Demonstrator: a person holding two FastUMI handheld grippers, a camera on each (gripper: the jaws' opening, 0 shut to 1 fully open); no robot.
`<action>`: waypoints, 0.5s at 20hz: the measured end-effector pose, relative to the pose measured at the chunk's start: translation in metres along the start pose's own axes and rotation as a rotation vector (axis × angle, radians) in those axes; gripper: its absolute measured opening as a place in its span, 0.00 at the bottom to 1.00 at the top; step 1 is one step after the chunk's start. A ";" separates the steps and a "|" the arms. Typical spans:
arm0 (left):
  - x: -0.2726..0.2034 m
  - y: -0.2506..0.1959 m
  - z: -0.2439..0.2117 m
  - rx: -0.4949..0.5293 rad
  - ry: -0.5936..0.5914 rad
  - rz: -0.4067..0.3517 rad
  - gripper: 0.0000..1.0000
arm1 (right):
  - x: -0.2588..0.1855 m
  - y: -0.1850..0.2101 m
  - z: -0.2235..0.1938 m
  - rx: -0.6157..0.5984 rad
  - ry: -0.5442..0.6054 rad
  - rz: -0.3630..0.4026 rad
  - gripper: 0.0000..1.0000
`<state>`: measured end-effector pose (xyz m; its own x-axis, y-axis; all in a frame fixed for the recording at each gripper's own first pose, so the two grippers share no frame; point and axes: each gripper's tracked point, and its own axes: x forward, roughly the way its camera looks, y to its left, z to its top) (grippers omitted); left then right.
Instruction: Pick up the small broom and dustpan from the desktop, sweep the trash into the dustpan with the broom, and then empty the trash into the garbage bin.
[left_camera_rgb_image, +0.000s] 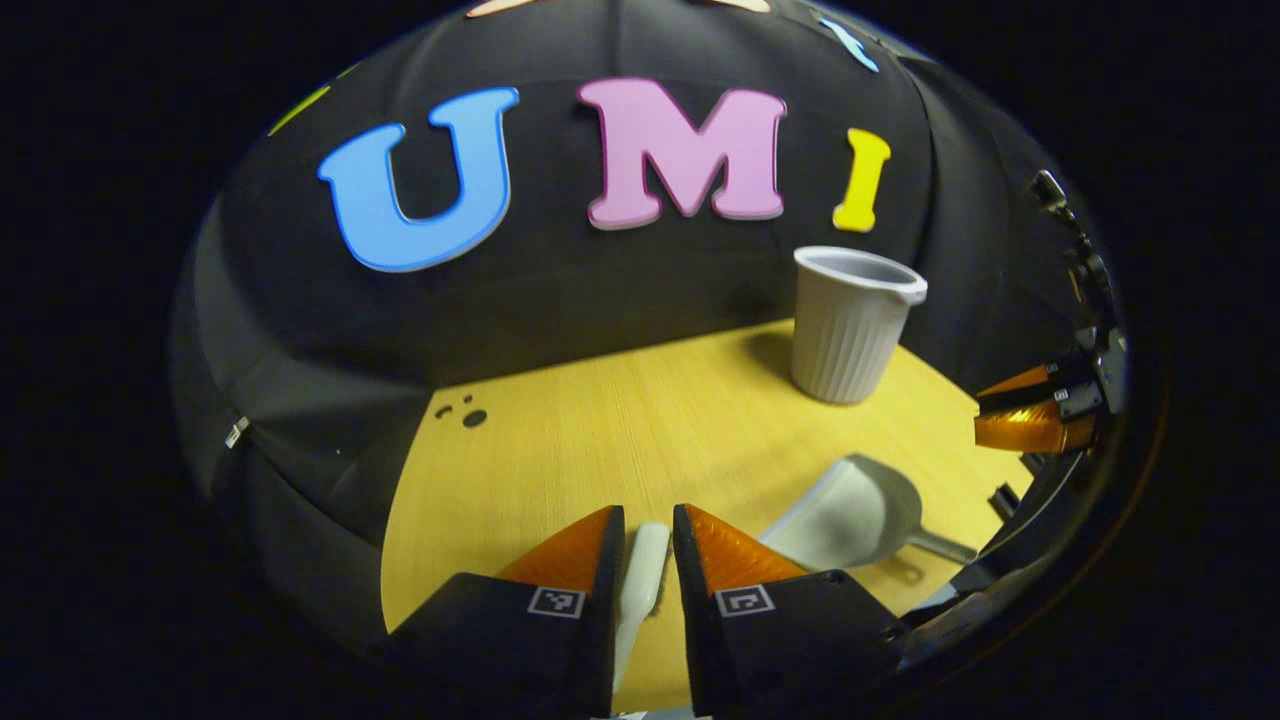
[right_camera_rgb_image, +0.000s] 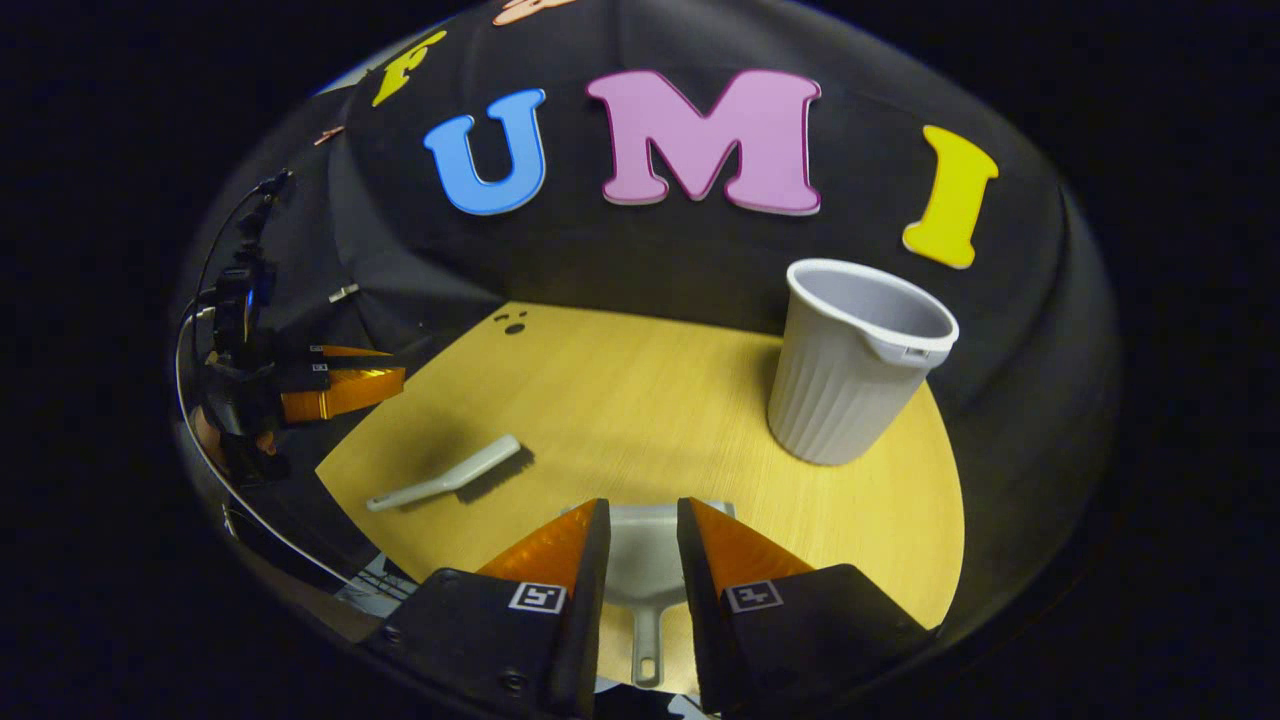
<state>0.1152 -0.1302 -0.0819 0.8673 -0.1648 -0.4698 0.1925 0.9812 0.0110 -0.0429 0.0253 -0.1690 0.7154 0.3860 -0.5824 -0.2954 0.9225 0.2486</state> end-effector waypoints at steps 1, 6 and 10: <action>-0.008 -0.005 0.017 -0.019 -0.055 0.006 0.33 | -0.003 0.000 0.013 -0.020 -0.048 -0.002 0.43; -0.034 -0.029 0.047 -0.043 -0.156 0.004 0.33 | -0.016 -0.001 0.056 -0.096 -0.197 0.010 0.42; -0.040 -0.039 0.053 -0.034 -0.164 0.051 0.33 | -0.011 0.013 0.074 -0.097 -0.264 0.107 0.42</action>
<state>0.0975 -0.1668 -0.0165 0.9392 -0.1263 -0.3193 0.1334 0.9911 0.0004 -0.0074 0.0326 -0.1024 0.8132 0.4778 -0.3321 -0.4279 0.8778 0.2152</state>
